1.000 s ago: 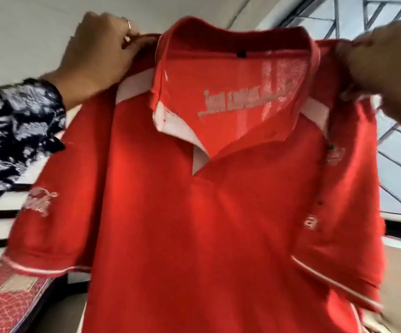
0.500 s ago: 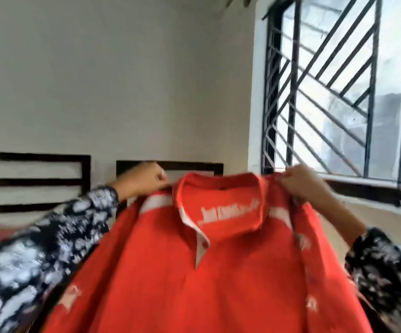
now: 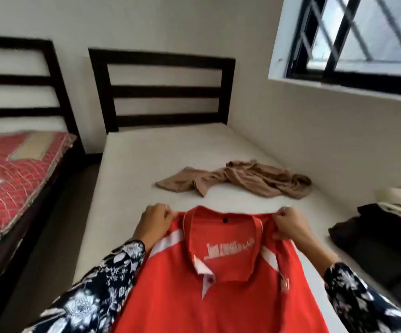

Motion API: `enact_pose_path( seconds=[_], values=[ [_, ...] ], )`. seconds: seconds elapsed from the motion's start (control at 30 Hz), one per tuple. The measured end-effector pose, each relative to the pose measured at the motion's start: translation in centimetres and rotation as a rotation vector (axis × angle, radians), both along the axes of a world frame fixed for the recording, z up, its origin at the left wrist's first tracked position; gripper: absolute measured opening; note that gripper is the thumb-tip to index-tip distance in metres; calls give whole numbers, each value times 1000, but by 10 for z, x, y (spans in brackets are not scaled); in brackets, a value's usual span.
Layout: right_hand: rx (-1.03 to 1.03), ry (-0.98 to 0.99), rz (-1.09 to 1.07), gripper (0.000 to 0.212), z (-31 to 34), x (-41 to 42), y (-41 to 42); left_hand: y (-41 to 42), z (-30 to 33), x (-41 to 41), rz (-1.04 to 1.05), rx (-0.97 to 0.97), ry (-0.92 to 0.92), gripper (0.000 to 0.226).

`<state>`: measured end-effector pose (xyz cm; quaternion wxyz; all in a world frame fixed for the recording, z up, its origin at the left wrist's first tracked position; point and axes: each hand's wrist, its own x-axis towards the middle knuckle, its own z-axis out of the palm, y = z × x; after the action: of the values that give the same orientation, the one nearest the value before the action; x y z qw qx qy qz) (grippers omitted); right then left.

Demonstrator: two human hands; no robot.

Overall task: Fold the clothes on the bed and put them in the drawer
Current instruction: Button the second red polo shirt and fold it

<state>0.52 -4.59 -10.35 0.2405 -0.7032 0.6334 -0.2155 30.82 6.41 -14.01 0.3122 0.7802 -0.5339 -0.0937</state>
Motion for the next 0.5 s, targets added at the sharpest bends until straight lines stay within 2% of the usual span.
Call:
enact_pose_path(
  seconds=[0.03, 0.1, 0.17, 0.23, 0.33, 0.4, 0.5],
  values=[
    [-36, -47, -20, 23, -10, 5, -6, -7, -6, -3, 11, -43, 34, 13],
    [-143, -138, -52, 14, -28, 15, 1, -10, -17, -19, 0, -102, 85, 24],
    [-219, -220, -19, 22, -58, 19, 27, 3, -40, -44, -32, -187, 63, 34],
    [-328, -312, 46, 27, -83, 18, 68, 31, -61, -71, -88, -260, 0, 23],
    [-390, -344, 204, 30, -117, 12, 123, 61, -87, -93, -217, -97, 3, 32],
    [-292, -269, 339, 24, -142, 10, 141, 64, -106, -100, -244, 12, 28, 33],
    [-181, -136, 434, 29, -158, 19, 147, 58, -110, -105, -202, 36, 76, 40]
  ],
)
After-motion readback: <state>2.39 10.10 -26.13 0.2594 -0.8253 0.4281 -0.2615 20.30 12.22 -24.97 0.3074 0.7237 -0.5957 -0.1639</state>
